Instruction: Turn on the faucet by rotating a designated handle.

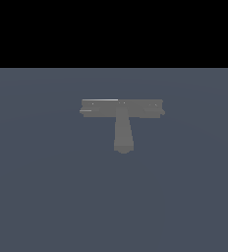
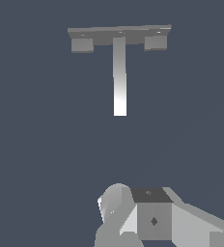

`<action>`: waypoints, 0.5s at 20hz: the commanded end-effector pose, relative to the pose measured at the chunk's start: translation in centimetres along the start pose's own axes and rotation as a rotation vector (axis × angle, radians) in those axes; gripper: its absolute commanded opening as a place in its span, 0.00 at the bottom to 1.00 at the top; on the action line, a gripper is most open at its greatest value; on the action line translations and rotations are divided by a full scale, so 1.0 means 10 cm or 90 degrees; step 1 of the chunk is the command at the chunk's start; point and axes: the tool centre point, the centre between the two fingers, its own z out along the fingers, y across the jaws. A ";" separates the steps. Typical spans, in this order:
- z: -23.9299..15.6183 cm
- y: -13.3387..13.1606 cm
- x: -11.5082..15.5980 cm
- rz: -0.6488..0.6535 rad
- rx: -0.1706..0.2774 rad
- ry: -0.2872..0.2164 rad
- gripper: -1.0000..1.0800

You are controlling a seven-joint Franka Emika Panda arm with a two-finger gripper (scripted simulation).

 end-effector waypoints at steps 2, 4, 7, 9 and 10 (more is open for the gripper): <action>0.59 0.07 0.13 0.013 -0.005 -0.067 0.48; 0.85 0.16 0.33 0.017 -0.002 -0.070 0.16; 1.31 0.39 0.37 0.099 0.004 -0.108 0.64; 1.78 0.45 0.36 0.065 -0.025 -0.144 0.61; 1.84 0.35 0.54 0.121 0.005 -0.138 0.52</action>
